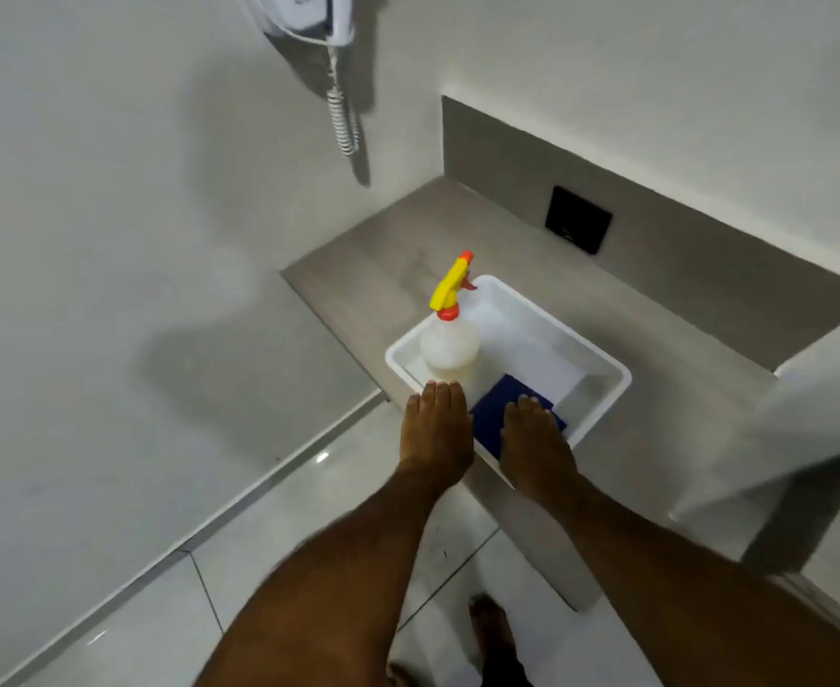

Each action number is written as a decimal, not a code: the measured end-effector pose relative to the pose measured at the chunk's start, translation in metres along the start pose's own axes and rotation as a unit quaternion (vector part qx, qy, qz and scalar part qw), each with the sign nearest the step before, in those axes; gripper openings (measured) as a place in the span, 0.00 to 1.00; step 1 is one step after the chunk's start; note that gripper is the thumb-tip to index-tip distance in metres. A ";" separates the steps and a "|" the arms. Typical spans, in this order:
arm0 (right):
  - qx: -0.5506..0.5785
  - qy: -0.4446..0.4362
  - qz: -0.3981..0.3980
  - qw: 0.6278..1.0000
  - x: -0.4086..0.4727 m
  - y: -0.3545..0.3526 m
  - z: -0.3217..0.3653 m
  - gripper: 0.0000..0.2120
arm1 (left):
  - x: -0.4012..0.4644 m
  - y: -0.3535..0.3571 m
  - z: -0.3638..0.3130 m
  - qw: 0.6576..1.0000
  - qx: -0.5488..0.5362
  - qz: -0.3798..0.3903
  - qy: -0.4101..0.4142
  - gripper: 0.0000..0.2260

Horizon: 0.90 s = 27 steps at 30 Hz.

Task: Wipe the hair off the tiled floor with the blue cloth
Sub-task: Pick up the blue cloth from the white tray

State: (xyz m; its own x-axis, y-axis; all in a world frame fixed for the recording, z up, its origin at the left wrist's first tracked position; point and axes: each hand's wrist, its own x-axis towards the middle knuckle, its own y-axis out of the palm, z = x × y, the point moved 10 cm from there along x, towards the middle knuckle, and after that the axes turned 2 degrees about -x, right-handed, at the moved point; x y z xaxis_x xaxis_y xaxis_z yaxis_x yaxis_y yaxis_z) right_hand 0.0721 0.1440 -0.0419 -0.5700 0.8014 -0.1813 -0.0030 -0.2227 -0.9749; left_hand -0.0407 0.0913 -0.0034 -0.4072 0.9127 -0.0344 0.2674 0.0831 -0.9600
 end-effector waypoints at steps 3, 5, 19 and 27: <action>0.038 -0.004 -0.008 0.999 0.021 -0.002 -0.006 0.22 | 0.019 0.010 -0.007 1.000 0.003 0.007 -0.022 0.10; 0.060 0.013 -0.024 0.998 0.032 -0.011 -0.010 0.19 | 0.029 0.021 -0.008 0.997 0.036 0.061 -0.036 0.11; 0.327 0.080 0.038 0.941 0.053 -0.053 -0.033 0.18 | 0.038 -0.020 -0.018 0.995 -0.067 0.067 0.032 0.13; 0.388 0.007 -0.024 0.921 0.028 -0.104 0.084 0.24 | -0.021 -0.120 0.066 0.989 -0.087 -0.084 0.090 0.13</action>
State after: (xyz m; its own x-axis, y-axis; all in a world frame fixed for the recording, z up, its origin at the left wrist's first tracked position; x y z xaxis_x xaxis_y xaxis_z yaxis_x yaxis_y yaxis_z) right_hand -0.0130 0.1430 0.0655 -0.5442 0.8259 -0.1473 -0.6173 -0.5131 -0.5964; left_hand -0.1216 0.0359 0.0945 -0.3011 0.9352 0.1865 0.3618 0.2930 -0.8850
